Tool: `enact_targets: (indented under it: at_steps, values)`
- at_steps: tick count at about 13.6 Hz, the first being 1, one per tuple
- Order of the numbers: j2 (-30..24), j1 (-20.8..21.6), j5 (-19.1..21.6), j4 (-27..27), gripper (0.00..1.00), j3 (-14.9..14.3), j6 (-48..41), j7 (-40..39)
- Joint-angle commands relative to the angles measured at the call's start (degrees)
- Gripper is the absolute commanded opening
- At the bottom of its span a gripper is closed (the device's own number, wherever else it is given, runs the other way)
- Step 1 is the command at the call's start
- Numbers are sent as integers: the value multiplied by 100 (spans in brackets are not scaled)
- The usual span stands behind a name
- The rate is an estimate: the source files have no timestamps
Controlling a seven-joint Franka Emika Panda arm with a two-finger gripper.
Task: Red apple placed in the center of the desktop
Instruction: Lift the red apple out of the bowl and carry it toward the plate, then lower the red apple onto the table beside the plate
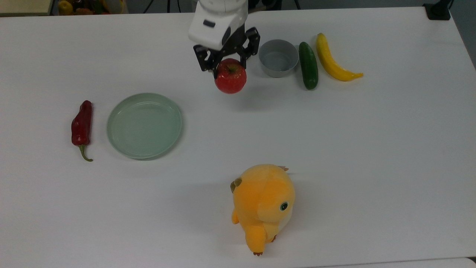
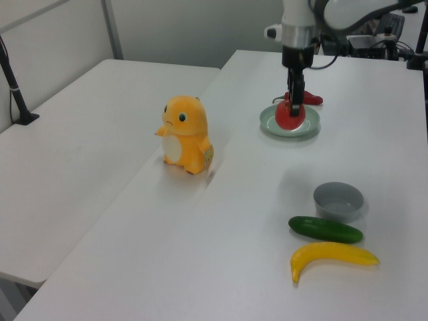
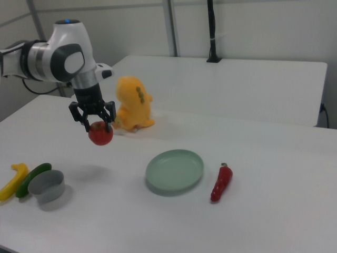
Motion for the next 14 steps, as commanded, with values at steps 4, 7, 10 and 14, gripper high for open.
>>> enact_targets:
  at_steps: [4, 7, 10, 14]
  values:
    - [513, -125, 126, -25, 16, -54, 354, -409]
    - [619, -143, 135, -253, 16, -54, 748, -427]
    - [812, -143, 126, -411, 16, -54, 1232, -427]
    - [944, -143, 126, -482, 16, -54, 1532, -427]
